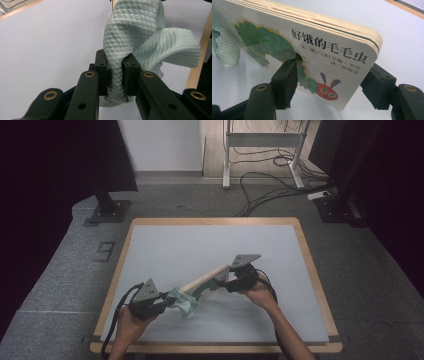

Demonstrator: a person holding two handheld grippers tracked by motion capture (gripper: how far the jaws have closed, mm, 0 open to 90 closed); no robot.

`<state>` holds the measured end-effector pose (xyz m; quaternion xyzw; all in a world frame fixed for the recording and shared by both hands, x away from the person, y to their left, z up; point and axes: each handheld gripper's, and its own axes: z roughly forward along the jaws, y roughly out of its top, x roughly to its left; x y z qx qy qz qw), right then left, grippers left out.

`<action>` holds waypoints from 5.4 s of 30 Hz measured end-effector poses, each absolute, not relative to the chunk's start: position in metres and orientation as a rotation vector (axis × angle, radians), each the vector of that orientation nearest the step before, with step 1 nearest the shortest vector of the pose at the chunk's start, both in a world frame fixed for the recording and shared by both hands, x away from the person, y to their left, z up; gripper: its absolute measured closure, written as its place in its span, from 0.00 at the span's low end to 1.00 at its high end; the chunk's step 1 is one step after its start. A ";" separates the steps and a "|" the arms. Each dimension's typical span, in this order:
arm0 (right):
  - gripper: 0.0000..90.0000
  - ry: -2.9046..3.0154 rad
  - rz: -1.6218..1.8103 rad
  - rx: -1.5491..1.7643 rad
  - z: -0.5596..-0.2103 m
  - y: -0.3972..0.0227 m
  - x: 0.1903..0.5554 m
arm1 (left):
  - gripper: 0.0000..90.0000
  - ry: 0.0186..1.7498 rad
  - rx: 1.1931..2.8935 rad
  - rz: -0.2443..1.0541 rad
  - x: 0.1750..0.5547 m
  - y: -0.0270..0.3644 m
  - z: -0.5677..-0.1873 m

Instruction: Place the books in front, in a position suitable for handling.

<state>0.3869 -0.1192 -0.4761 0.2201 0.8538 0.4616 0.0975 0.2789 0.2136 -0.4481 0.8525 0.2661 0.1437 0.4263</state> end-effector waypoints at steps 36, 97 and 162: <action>0.36 2.515 1.370 0.648 -0.478 -0.120 0.385 | 0.86 0.692 2.162 0.321 0.283 0.211 -0.470; 0.37 2.522 1.350 0.672 -0.481 -0.120 0.384 | 0.72 1.189 2.111 0.410 0.337 0.305 -0.508; 0.57 2.428 1.340 0.779 -0.468 -0.145 0.390 | 0.78 0.616 2.241 0.313 0.351 0.177 -0.443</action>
